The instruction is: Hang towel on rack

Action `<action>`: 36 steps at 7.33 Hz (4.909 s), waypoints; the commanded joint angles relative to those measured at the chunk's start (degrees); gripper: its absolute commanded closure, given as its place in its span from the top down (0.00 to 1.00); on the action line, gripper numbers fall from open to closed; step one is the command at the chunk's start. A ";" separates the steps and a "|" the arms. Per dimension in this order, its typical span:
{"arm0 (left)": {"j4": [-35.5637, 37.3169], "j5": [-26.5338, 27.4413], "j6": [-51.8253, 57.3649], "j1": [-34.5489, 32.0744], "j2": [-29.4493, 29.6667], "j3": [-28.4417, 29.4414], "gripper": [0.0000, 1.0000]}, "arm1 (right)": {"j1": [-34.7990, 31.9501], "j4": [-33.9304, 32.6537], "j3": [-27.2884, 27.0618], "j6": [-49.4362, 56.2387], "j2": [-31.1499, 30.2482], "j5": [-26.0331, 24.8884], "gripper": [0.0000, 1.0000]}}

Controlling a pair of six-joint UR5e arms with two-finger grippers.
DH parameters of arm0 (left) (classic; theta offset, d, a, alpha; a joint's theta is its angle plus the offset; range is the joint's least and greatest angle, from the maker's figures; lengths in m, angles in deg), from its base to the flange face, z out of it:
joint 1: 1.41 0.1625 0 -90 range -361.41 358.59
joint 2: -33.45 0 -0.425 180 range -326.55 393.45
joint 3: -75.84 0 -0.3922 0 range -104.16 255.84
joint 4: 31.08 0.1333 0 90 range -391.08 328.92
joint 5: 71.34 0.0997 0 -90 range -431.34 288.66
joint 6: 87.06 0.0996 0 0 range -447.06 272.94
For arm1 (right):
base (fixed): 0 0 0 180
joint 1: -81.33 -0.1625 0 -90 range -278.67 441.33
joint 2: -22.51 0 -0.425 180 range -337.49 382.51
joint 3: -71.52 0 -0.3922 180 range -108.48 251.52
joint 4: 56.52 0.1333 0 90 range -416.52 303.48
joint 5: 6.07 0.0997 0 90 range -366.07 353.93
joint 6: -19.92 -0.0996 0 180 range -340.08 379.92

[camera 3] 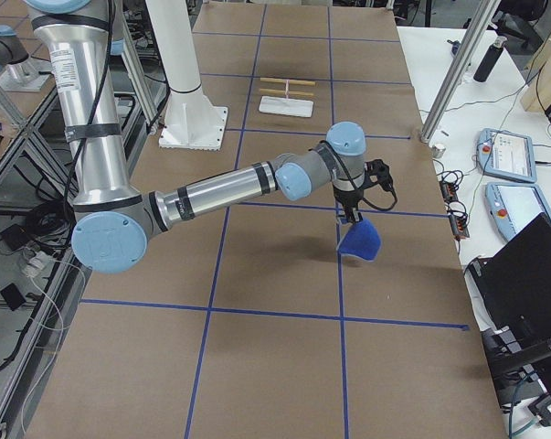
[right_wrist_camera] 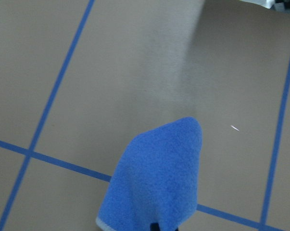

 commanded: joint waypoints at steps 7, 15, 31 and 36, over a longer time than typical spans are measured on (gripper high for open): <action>-6.98 8.50 -72.26 26.93 24.09 0.67 0.97 | 21.82 0.18 -11.17 -40.85 13.64 -9.77 0.00; -21.91 25.14 -107.89 40.41 32.55 5.59 0.97 | 36.61 0.61 -8.55 -54.34 27.63 -30.61 0.00; -30.45 29.36 -114.32 44.63 32.81 4.98 0.00 | 38.19 5.98 -6.33 -56.80 23.44 -32.56 1.00; -29.75 28.66 -113.36 44.72 26.16 -2.73 0.00 | 32.50 -2.59 -4.76 -51.91 18.59 -29.68 1.00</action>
